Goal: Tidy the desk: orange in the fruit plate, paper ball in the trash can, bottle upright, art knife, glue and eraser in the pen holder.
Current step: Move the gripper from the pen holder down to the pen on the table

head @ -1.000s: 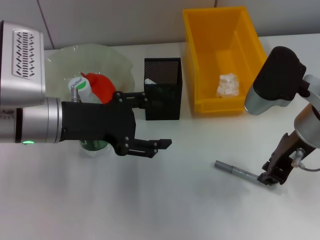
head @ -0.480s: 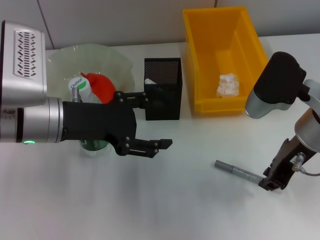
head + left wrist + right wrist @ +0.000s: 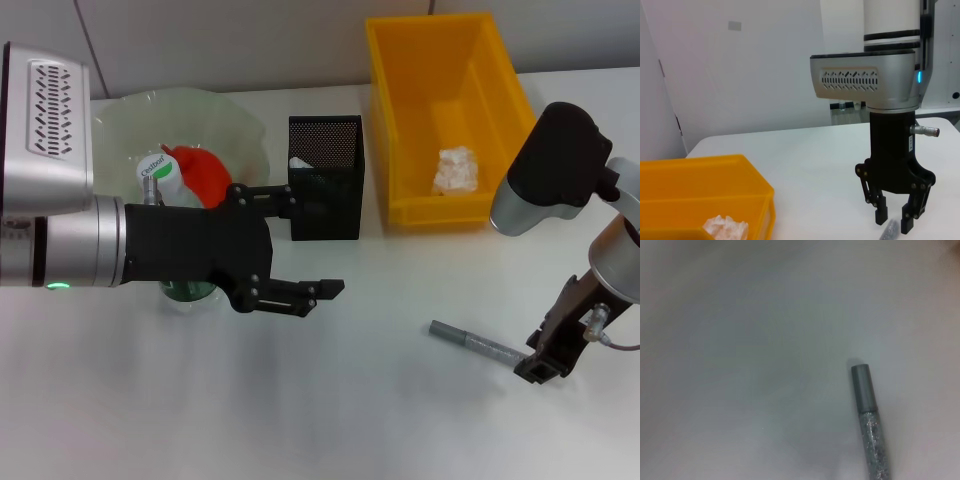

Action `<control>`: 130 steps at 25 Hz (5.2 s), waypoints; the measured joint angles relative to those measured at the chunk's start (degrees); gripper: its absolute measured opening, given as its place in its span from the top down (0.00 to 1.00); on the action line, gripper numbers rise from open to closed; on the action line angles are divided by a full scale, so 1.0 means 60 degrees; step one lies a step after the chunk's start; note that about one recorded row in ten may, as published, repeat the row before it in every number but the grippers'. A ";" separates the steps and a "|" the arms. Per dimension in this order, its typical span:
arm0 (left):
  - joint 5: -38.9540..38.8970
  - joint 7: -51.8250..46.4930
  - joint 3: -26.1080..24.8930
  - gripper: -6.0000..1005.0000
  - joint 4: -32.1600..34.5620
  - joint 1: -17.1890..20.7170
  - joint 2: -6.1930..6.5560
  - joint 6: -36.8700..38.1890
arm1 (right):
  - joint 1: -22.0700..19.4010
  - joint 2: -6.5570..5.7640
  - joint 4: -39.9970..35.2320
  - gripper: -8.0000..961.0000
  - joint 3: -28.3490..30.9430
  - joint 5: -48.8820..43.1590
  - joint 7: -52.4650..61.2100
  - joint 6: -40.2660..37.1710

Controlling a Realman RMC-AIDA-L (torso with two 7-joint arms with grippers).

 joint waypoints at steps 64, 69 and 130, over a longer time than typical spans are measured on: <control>0.0000 0.0000 0.0159 0.19 -0.0088 -0.0012 0.0001 -0.0117 | 0.0120 -0.0014 0.0966 0.65 0.0372 -0.0019 0.0029 0.0490; -0.0002 0.0008 0.0159 0.19 -0.0088 -0.0012 0.0000 -0.0117 | 0.0120 -0.0014 0.0974 0.72 0.0372 -0.0018 0.0032 0.0494; -0.0076 0.0249 0.0096 0.19 -0.0234 -0.0012 0.0000 -0.0320 | 0.0027 -0.0011 0.1000 0.87 0.0358 -0.0076 0.0147 0.0729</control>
